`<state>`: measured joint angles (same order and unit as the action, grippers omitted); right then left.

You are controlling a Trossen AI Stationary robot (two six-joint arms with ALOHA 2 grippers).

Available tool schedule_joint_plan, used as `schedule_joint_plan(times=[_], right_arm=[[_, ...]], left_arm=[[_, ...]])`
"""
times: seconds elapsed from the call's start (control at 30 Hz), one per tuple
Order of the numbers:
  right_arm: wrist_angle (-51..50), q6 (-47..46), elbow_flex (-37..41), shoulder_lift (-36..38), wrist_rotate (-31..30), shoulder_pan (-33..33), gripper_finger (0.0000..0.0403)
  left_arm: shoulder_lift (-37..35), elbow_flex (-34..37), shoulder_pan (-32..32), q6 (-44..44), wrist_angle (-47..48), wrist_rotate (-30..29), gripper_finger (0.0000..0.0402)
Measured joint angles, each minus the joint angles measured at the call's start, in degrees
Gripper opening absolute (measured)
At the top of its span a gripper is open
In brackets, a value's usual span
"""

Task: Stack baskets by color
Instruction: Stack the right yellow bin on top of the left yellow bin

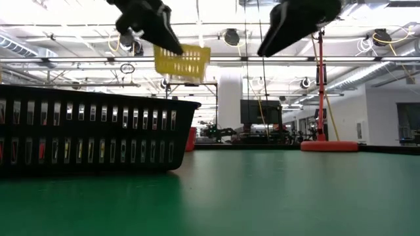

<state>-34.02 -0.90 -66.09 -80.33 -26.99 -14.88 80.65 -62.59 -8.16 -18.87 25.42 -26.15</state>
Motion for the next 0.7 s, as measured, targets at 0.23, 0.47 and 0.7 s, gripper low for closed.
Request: schedule_joint_plan(times=[0.23,0.47,0.7], right_arm=[[10.0,3.9,13.1,7.7,0.0,-3.6,0.0249],[18.2,9.4,21.2,14.2,0.0,-3.6,0.0249],[20.0,10.6,23.5,17.9,0.0,-3.5,0.0249]], left_arm=[[-8.3,-0.1,-0.9,3.7,14.3,-1.6,0.0014],[-16.4,-0.1,-0.5,3.7,23.6,-4.1,0.0008],[-23.0,-0.1,2.3,3.1,29.7,-6.6,0.0021]])
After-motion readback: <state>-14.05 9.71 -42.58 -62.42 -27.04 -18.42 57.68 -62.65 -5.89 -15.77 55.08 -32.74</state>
